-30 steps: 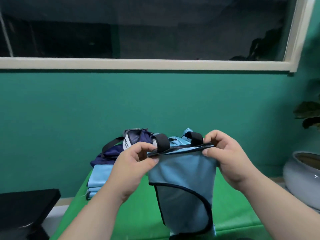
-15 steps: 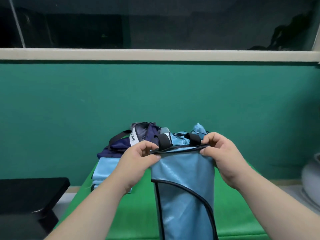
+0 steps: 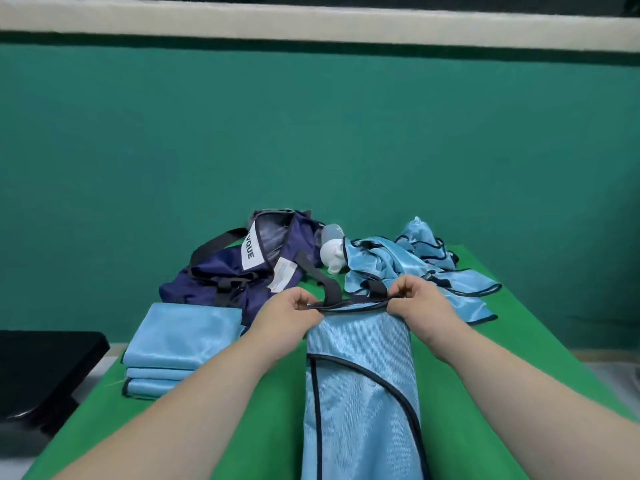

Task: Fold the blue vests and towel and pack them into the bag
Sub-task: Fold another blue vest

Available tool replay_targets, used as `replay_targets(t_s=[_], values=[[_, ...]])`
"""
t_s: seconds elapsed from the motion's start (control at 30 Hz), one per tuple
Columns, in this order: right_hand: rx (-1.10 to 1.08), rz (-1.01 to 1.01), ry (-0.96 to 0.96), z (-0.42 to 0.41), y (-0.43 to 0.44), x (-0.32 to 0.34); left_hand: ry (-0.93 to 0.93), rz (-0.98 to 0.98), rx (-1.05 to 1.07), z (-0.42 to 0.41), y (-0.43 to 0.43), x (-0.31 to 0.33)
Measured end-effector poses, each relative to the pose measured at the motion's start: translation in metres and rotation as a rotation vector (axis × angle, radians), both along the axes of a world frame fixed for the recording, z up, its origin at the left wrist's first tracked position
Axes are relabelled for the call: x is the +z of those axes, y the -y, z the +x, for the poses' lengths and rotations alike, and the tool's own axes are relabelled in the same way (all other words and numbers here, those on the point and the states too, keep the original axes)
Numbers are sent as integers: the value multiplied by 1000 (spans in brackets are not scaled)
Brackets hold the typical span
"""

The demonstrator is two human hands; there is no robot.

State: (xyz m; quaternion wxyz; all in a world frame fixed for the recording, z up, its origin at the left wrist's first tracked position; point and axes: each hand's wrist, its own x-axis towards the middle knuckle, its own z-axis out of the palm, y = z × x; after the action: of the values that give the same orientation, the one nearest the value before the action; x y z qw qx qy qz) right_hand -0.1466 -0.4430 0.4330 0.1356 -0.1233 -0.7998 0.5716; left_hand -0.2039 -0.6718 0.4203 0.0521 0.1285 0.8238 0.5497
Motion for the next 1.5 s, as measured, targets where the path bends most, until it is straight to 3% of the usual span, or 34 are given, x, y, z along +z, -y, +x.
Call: replay_targets(t_s=[0.23,0.6,0.77,0.93,1.13,1.5], values=[[-29,51,120,-66,-44,-55,-32,-229,12,-67,-46,-45],[-116,240,237,-100,-69,-104,-66,-369,54,-104,-70,-88],[-153,81,151,-62,-69,-116,-225,-368,-8,-48,-52,-82],[-175,46,122,6,-58,-121,-165,-387,-153,43,-24,-84],[-138,41,140,89,-30,-123,-142,-548,-152,125,4,-93],[-52,119,120,176,4,-131,-2,-636,-1,150,-1,-97]])
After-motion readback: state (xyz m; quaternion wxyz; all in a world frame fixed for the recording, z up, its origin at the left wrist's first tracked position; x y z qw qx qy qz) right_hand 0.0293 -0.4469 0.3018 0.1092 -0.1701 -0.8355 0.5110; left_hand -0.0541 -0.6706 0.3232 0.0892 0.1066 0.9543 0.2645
